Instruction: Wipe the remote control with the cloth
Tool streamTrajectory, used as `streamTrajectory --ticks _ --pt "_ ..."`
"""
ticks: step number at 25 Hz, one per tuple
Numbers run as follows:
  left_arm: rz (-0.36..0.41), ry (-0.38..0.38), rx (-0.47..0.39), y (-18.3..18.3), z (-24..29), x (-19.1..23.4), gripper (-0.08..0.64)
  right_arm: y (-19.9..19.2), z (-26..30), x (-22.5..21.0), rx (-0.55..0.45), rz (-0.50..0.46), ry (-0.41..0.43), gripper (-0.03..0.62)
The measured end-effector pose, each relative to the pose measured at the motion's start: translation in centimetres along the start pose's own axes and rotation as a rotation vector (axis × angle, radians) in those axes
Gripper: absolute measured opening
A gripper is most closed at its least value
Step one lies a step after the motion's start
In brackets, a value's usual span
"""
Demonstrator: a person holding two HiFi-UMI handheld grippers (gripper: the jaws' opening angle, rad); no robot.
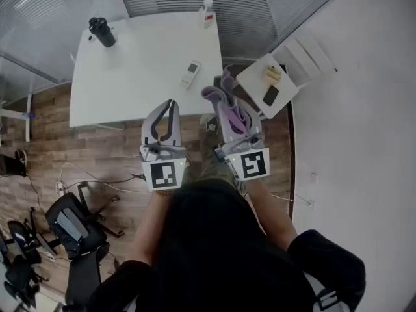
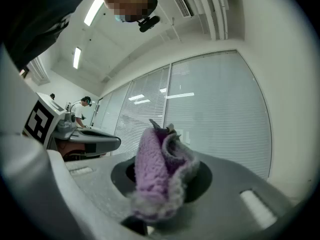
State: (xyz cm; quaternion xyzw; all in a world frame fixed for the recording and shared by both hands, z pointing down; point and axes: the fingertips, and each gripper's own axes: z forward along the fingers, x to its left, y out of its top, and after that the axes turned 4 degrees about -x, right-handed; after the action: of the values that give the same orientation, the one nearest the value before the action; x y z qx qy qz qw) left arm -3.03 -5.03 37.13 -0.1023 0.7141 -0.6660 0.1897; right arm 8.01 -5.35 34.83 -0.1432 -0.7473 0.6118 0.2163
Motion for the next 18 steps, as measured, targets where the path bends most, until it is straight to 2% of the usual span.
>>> streamTrajectory --ticks 3,6,7,10,13,15,18 --pt "0.003 -0.017 0.012 -1.0 1.4 -0.4 0.006 -1.1 0.7 -1.2 -0.003 0.014 0.013 0.067" --pt "-0.001 -0.041 0.062 -2.9 3.3 -0.8 0.016 -2.7 1.7 -2.4 0.012 0.025 0.036 0.071" --pt "0.001 -0.049 0.08 -3.8 3.9 -0.9 0.046 -3.2 2.0 -2.9 0.015 0.026 0.038 0.071" --pt "0.037 -0.08 0.123 -6.8 6.0 -1.1 0.072 -4.7 3.0 -4.4 0.038 0.041 0.029 0.071" --pt "0.109 -0.135 0.149 -10.9 7.9 -1.1 0.132 -5.7 3.3 -5.1 0.059 0.052 0.031 0.071" --pt "0.105 -0.16 0.212 -14.6 9.6 -1.3 0.186 -6.7 3.8 -6.2 0.071 0.053 0.038 0.072" --pt "0.074 -0.189 0.323 -20.1 11.5 -2.0 0.22 -8.2 4.9 -7.8 0.098 0.066 0.046 0.072"
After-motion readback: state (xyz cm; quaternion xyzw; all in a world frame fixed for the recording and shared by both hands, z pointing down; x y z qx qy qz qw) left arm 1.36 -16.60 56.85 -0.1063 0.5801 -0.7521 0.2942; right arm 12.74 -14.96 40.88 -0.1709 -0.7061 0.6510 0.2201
